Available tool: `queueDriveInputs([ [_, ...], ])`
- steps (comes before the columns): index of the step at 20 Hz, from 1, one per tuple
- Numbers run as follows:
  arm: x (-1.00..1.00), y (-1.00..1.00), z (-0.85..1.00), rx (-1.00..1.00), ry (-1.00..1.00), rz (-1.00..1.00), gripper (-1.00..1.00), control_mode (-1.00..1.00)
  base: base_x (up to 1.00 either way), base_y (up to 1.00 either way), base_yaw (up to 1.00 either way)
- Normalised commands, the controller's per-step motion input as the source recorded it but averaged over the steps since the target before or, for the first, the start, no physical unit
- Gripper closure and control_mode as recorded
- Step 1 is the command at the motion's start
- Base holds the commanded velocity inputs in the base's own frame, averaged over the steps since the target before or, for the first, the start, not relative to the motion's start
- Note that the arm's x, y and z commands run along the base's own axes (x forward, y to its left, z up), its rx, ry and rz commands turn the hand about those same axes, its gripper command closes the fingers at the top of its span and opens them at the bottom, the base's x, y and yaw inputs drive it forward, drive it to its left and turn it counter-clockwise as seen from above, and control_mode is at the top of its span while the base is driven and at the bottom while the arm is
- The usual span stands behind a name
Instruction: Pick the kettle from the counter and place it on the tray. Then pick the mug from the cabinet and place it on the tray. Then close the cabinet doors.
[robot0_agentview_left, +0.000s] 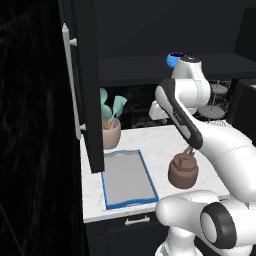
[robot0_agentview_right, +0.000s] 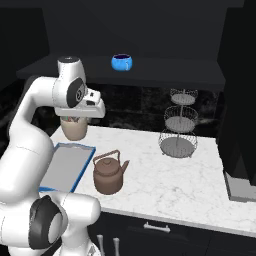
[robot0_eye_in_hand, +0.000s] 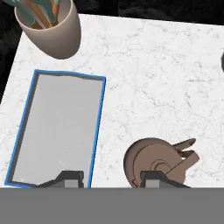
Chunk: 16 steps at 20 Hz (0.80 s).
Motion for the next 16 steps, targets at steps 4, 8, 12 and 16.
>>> queueDriveInputs([
  [4, -0.14, 0.00, -0.09, 0.00, 0.00, 0.00, -1.00, -1.00, 0.00, 0.00, 0.00],
  [8, -0.38, 0.01, -0.50, 0.00, 0.03, -0.13, -1.00, -1.00, 0.00, 0.00, 0.00],
  [12, -0.22, -0.04, -0.49, 0.03, 0.06, -0.37, -1.00, -1.00, 0.00, 0.00, 0.00],
  [16, 0.01, -0.35, -0.36, 0.15, 0.12, -0.36, -1.00, -1.00, 0.00, 0.00, 0.00],
])
